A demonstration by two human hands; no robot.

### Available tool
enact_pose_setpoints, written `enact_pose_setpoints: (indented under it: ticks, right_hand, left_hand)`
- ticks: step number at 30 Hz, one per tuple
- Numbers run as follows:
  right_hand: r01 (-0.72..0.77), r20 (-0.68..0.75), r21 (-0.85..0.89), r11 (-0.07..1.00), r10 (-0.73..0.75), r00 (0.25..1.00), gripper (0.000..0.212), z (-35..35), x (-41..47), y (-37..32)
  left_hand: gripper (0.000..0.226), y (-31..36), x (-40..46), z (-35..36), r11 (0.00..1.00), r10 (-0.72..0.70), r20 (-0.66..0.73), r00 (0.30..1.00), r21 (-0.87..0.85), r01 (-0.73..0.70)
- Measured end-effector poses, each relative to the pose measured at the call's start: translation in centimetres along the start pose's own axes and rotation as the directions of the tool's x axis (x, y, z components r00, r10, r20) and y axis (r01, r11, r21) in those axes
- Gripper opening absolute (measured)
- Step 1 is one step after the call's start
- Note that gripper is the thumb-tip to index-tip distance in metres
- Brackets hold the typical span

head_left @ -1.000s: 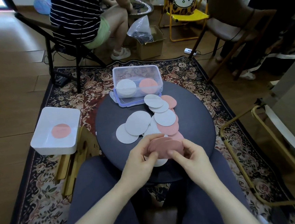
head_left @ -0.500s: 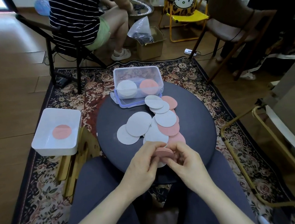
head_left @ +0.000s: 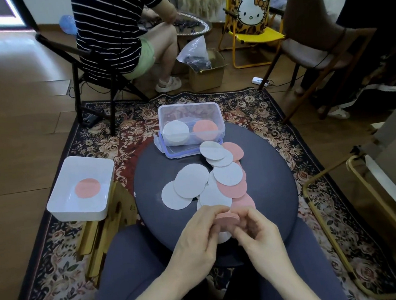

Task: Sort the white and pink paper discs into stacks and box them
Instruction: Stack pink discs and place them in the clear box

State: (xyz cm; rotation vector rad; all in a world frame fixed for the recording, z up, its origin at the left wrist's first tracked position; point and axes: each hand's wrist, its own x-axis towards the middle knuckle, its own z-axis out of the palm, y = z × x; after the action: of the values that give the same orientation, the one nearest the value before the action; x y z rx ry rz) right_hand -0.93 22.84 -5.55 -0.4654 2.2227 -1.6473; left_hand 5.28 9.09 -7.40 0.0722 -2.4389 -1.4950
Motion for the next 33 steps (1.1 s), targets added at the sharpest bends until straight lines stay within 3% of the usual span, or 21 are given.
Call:
enact_pose_setpoints:
  ticks: [6, 13, 15, 17, 20, 24, 29, 33]
  right_hand:
    - [-0.088, -0.096, 0.343, 0.935, 0.128, 0.987, 0.022, -0.8, 2.5, -1.5]
    - [-0.251, 0.04, 0.367, 0.896, 0.254, 0.966, 0.025, -1.3, 6.5, -3.2]
    - [-0.273, 0.054, 0.385, 0.882, 0.274, 0.96, 0.026, -1.4, 7.8, -3.6]
    - [-0.267, 0.032, 0.387, 0.882, 0.277, 0.96, 0.025, -1.5, 9.3, -4.1]
    - [-0.21, 0.001, 0.319, 0.924, 0.221, 0.975, 0.026, -1.2, 11.7, -4.7]
    - [-0.113, -0.037, 0.235, 0.965, 0.125, 0.991, 0.023, -0.7, 15.1, -5.2]
    - [0.062, -0.141, -0.018, 0.998, -0.064, 0.988, 0.017, -1.9, 19.3, -4.1]
    - [0.119, -0.072, -0.234, 0.965, -0.139, 0.988, 0.022, -2.5, 21.6, -3.0]
  left_hand:
    - [0.056, 0.4, 1.4, -1.3, 0.994, -0.101, -0.129, 0.986, -0.047, 0.096]
    - [0.072, -0.1, 5.7, -3.6, 0.988, -0.091, -0.049, 0.995, 0.124, 0.096]
    - [0.066, -0.1, 7.4, -4.3, 0.989, -0.145, -0.029, 0.989, 0.018, 0.146]
    - [0.049, 0.1, 9.2, -5.0, 0.947, -0.244, -0.012, 0.97, -0.217, 0.235]
    - [0.036, -0.3, 11.9, -5.7, 0.884, -0.312, -0.083, 0.946, -0.391, 0.257]
    - [0.035, -0.9, 15.6, -6.6, 0.876, -0.331, -0.149, 0.932, -0.416, 0.245]
    - [0.037, -2.7, 20.5, -7.8, 0.924, -0.337, -0.227, 0.914, -0.265, 0.275]
    - [0.034, -4.5, 23.6, -7.9, 0.963, -0.268, -0.27, 0.925, -0.077, 0.257]
